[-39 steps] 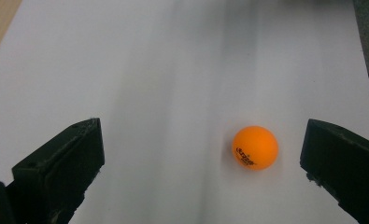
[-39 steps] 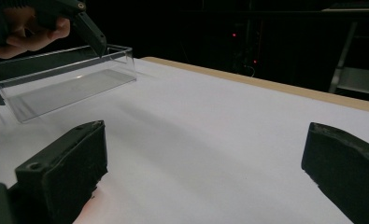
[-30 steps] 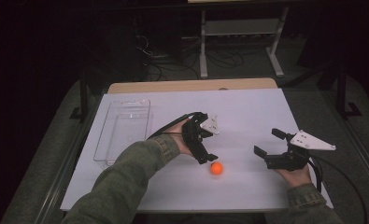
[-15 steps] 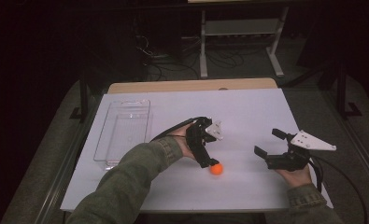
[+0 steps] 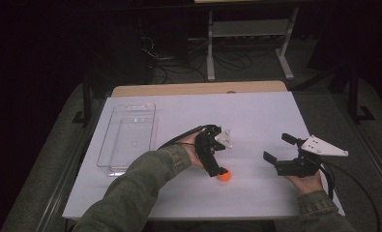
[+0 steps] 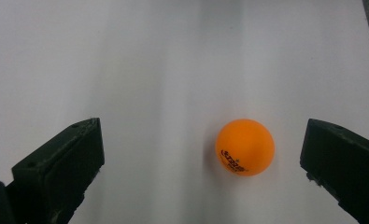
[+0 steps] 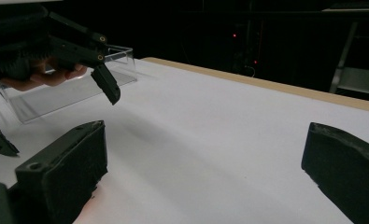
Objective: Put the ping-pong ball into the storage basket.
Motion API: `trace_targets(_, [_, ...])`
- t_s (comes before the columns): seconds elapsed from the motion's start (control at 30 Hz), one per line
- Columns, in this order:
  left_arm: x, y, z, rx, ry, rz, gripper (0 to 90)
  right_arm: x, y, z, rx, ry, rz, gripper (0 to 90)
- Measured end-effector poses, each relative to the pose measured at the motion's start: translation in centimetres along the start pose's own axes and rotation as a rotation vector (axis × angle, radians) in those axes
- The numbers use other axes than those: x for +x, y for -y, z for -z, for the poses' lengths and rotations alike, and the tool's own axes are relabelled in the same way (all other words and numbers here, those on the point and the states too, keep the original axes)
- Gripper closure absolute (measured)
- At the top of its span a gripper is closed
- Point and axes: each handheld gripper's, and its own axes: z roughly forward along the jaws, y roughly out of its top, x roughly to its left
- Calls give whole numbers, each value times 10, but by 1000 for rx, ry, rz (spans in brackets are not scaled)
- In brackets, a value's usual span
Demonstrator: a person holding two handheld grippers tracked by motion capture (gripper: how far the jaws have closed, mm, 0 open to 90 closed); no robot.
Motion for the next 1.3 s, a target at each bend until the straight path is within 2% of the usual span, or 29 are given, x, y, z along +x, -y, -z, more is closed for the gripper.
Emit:
trace_targets(0.33, [-5,0,-15,29,32,-18,0,0,0,1,-6,1,1,0])
trace_targets(0.5, [-7,2,-21,15,46,-4,0,0,0,1,-6,1,-1,0])
trace_targets(0.77, [-8,6,-28,22,58,1,0,0,0,1,-6,2,-2,0])
trace_targets(0.97, [-10,8,-36,54,78,-7,0,-1,0,1,-6,2,-2,0])
trace_targets(1.13, [-12,8,-39,64,91,-9,0,-1,0,1,-7,2,-2,0])
trace_targets(1.3, [-13,8,-39,60,96,-14,37,-1,0,1,-7,2,-1,0])
